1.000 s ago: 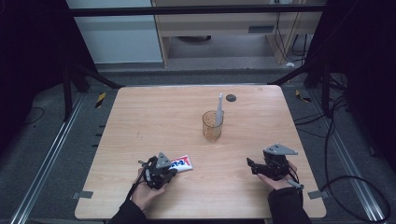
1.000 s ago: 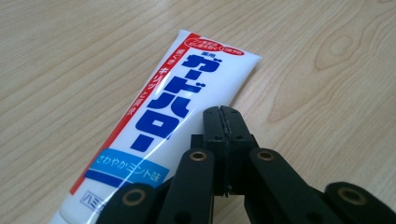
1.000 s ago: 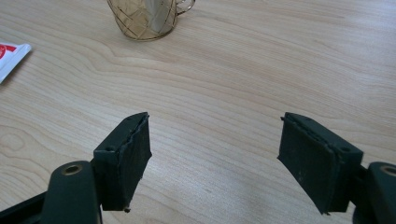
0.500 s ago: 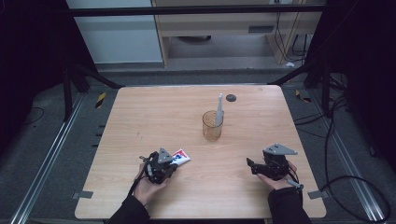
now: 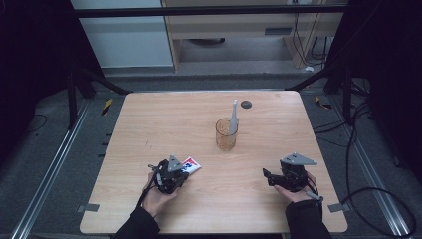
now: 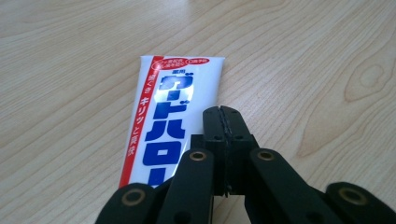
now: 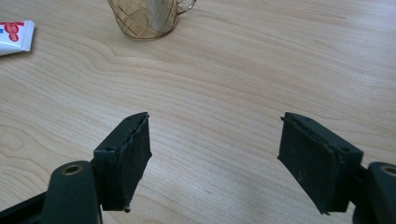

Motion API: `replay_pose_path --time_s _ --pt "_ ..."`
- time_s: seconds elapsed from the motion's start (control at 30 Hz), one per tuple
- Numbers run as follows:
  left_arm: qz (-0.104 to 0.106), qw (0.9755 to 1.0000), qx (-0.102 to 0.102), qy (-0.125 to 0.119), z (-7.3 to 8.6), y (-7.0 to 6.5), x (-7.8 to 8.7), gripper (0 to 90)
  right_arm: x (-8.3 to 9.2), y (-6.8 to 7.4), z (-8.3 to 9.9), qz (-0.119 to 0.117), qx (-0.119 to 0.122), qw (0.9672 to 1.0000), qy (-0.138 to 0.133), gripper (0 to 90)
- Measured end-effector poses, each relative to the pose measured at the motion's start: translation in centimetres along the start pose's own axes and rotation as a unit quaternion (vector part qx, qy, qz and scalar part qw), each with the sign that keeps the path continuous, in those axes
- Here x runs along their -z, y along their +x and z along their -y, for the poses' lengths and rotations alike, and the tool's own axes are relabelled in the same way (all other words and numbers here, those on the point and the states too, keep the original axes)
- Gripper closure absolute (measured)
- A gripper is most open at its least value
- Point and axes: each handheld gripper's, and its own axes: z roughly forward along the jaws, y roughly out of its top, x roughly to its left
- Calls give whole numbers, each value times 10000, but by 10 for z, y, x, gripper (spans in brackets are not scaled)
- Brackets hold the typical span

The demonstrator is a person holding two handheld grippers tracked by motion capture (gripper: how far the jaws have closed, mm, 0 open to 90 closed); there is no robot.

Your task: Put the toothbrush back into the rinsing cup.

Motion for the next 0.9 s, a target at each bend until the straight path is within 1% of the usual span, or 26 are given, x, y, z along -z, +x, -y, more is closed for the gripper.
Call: replay_pose_path --time_s 0.03,0.1,0.13,0.17,0.2,0.23,0.27,0.3,0.33,0.37,0.43,0.47,0.5,0.53,0.57,0.63,0.67,0.7,0.73,0.77,0.8,0.9 --pt "0 10000 0 0 0 0 0 888 0 0 0 0 6 10000 -9 249" --pt "19 9999 46 -110 -2 1 6 879 0 -1 0 3 8 10000 -10 249" --pt "37 9999 57 -142 -3 1 10 868 1 -1 0 -10 -35 10000 2 248" --pt "33 9998 66 -193 -4 2 14 846 1 -2 0 15 -29 10000 -14 248" --pt "37 9997 79 -245 -5 4 18 846 1 -2 0 15 -29 10000 -14 248" --pt "19 9994 112 -325 -6 8 26 821 2 -3 0 21 -35 10000 -29 246" --pt "19 9994 112 -325 -6 8 26 813 2 -3 0 21 -35 10000 -29 246" --pt "-1 9992 130 -384 -7 10 30 813 2 -3 0 41 -49 10000 -32 245" --pt "9 9991 166 -390 -8 14 34 799 2 -4 -1 61 -56 10000 -33 245" --pt "-11 9991 188 -378 -9 17 37 767 2 -4 -1 84 -46 10000 -23 243" --pt "-70 9988 233 -418 -9 24 44 755 2 -3 -1 85 -46 10000 -19 241" --pt "-83 9988 264 -413 -10 27 46 724 1 -3 -1 95 -16 10000 -11 239" --pt "-108 9985 295 -442 -10 30 48 724 1 -3 -1 95 -16 10000 -11 239" --pt "-133 9985 325 -417 -10 36 52 679 1 -3 -1 106 -3 9999 -3 237" --pt "-133 9985 325 -417 -10 36 52 657 1 -3 -1 106 -3 9999 -3 237" --pt "-151 9987 348 -354 -10 43 57 601 1 -4 -1 112 -40 9999 3 234" --pt "-151 9987 348 -354 -10 43 57 574 1 -4 -1 112 -40 9999 3 234" --pt "-173 9986 353 -366 -10 45 58 574 1 -5 -1 109 -35 9999 4 232" --pt "-162 9990 319 -268 -11 48 60 524 1 -5 -1 110 -52 9999 16 229" --pt "-162 9990 319 -268 -11 48 60 499 1 -5 -1 106 -41 9999 15 226" --pt "-211 9990 327 -205 -11 50 62 484 1 -5 -1 103 -32 9999 14 226" --pt "-161 9992 330 -140 -11 52 63 433 1 -4 -2 86 -59 9999 36 222"
